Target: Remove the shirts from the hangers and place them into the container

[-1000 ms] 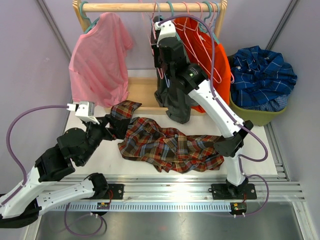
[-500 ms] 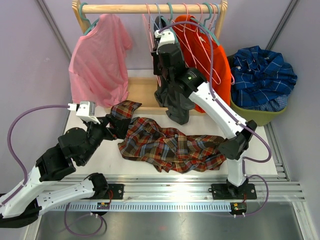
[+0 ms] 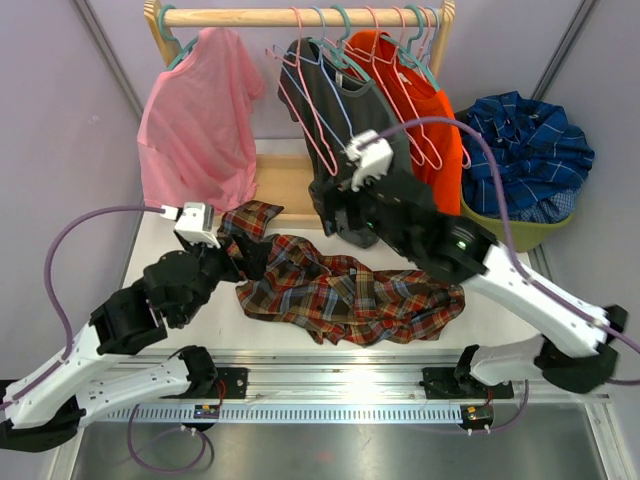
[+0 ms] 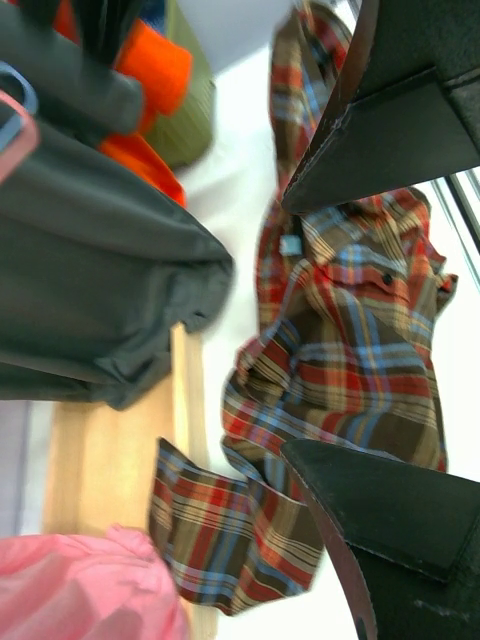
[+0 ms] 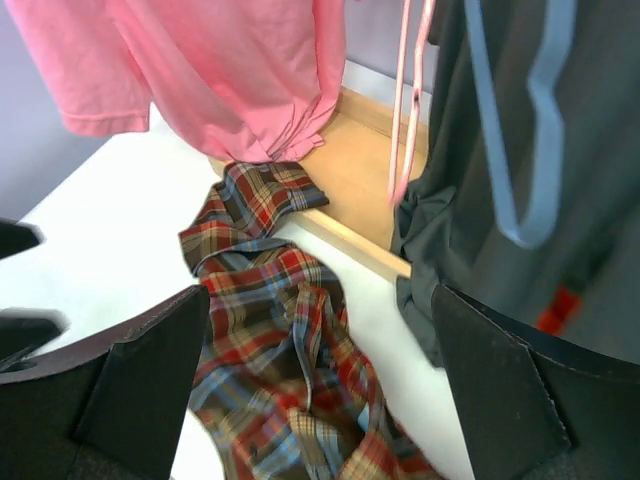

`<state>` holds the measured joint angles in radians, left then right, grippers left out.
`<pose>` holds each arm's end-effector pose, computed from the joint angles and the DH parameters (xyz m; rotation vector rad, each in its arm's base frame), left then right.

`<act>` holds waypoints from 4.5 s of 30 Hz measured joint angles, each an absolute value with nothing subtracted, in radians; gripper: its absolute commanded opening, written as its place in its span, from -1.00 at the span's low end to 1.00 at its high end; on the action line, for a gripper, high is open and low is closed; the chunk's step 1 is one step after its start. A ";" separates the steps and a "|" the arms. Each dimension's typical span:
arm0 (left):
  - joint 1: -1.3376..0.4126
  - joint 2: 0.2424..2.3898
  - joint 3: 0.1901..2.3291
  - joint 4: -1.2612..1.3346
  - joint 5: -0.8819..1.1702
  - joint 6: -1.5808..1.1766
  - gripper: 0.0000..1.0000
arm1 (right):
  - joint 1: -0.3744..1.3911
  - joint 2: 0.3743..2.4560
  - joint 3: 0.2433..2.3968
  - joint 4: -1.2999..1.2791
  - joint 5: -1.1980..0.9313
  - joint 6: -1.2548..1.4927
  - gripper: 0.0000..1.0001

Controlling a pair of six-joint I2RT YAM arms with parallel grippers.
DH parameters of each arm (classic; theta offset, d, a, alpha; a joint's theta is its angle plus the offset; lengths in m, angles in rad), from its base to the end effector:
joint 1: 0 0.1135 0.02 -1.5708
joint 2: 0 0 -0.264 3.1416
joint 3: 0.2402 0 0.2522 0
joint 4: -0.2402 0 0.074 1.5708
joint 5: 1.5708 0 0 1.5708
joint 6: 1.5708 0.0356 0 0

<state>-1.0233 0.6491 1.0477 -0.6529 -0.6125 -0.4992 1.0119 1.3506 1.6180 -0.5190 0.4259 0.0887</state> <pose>0.0758 -0.0850 0.3975 0.0403 1.8094 -0.5354 0.1640 0.2345 0.4672 -0.5291 1.7384 0.3964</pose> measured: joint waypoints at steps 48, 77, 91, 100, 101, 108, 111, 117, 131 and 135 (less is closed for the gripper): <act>-1.023 0.611 0.521 -0.743 -0.569 -0.881 0.79 | 1.054 1.541 0.971 -0.114 0.264 0.678 0.99; -1.023 0.221 0.632 -0.752 -0.592 -0.809 0.95 | 1.079 2.210 1.663 -0.355 0.234 0.562 0.78; -1.023 0.229 0.657 -0.768 -0.609 -0.794 0.95 | 1.087 2.059 1.417 -0.427 0.521 0.636 -1.00; -1.023 0.306 0.699 -0.744 -0.607 -0.765 0.95 | 1.019 1.782 1.153 -0.726 0.639 0.791 -1.00; -1.023 0.315 0.701 -0.738 -0.606 -0.759 0.95 | 1.003 1.729 1.128 -0.771 0.655 0.812 -1.00; -1.023 0.445 0.743 -0.673 -0.576 -0.712 0.95 | 0.888 1.301 1.120 -1.022 0.810 0.903 -1.00; -1.023 0.507 0.779 -0.643 -0.558 -0.690 0.95 | 0.795 1.179 1.165 -1.068 0.885 0.882 -1.00; -1.023 0.599 0.853 -0.598 -0.528 -0.655 0.95 | 0.544 1.087 1.214 -1.025 0.960 0.725 -1.00; -1.023 0.689 0.916 -0.550 -0.466 -0.630 0.96 | 0.063 1.174 1.514 -0.722 0.794 0.422 -1.00; -1.023 0.688 0.916 -0.540 -0.451 -0.627 0.96 | -0.017 1.308 1.705 -0.654 0.708 0.390 -1.00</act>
